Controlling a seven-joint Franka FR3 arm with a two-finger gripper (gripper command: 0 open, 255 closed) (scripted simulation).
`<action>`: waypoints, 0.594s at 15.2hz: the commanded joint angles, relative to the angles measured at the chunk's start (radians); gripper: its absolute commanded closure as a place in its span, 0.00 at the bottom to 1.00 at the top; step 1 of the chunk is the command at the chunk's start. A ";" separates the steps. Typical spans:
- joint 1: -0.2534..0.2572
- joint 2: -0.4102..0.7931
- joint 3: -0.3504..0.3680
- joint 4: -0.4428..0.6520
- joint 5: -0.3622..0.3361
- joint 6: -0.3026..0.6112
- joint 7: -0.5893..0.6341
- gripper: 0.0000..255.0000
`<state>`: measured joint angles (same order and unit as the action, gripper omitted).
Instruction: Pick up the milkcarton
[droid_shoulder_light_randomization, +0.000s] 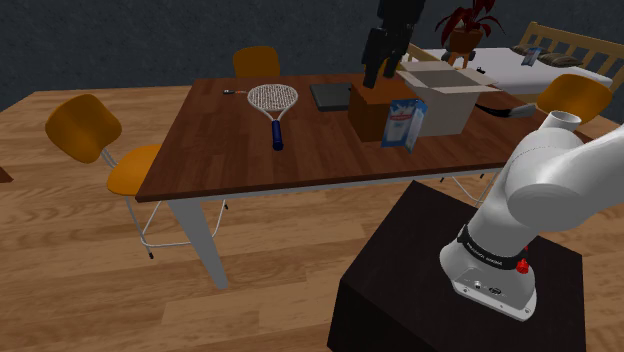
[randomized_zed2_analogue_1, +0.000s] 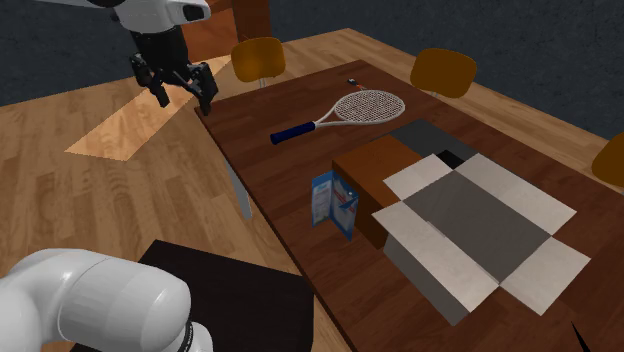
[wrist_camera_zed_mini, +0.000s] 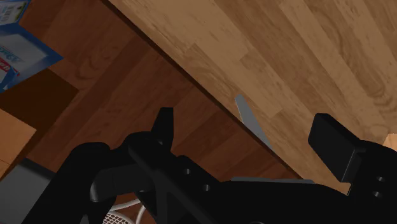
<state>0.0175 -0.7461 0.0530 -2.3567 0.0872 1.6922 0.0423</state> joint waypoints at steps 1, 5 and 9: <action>0.000 0.000 0.000 0.000 0.000 0.000 0.000 0.00; -0.008 -0.045 -0.089 -0.085 -0.061 0.022 -0.154 0.00; -0.023 -0.064 -0.183 -0.146 -0.133 0.052 -0.309 0.00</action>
<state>-0.0012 -0.8060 -0.1044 -2.4839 -0.0253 1.7326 -0.2217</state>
